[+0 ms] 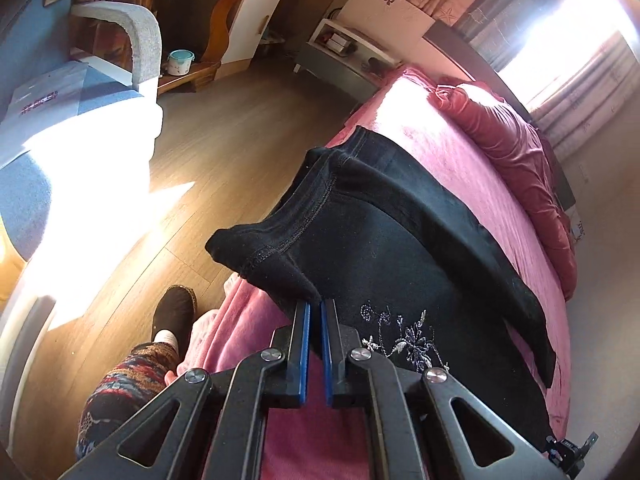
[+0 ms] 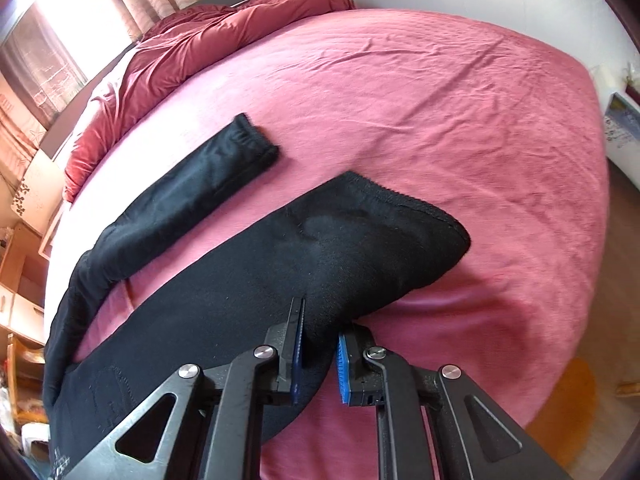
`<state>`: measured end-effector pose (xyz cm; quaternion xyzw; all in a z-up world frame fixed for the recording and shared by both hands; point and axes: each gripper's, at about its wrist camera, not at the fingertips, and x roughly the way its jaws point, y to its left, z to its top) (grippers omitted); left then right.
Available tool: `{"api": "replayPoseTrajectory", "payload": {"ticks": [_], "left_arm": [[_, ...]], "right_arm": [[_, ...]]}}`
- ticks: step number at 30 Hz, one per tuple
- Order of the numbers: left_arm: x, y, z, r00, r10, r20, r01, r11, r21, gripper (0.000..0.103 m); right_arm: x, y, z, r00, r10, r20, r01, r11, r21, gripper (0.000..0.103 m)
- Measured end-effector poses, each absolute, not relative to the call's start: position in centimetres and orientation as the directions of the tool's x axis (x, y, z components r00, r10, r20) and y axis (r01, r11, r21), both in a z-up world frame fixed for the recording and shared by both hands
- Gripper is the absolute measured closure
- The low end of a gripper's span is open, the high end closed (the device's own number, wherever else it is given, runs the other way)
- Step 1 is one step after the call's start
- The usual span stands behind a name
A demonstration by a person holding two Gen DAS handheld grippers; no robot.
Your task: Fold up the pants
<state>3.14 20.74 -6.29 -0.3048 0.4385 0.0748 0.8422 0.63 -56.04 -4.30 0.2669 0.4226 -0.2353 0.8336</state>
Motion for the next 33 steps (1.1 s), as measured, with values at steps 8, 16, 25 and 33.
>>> {"api": "replayPoseTrajectory", "payload": {"ticks": [8,16,25,33], "left_arm": [[-0.9,18.3,-9.3,0.416,-0.152,-0.897,-0.395,0.858,-0.329,0.097],[-0.6,21.4,-6.3,0.425,-0.106,-0.899,-0.411,0.862,-0.296,0.083],[4.1,25.1,-3.7,0.538,-0.1,-0.837,-0.442,0.812,-0.381,0.076],[13.5,25.1,-5.3,0.537,-0.189,-0.822,-0.436,0.773,-0.462,0.072]], "right_arm": [[-1.5,-58.5,-6.4,0.424,-0.199,-0.883,0.685,0.709,0.169,0.09],[-3.3,-59.0,-5.0,0.408,-0.283,-0.868,0.71,0.696,0.106,0.054],[-1.5,-52.0,-0.4,0.562,-0.219,-0.797,0.53,0.835,0.145,0.041],[3.9,-40.8,-4.4,0.517,0.041,-0.855,0.261,0.944,0.203,0.04]]}}
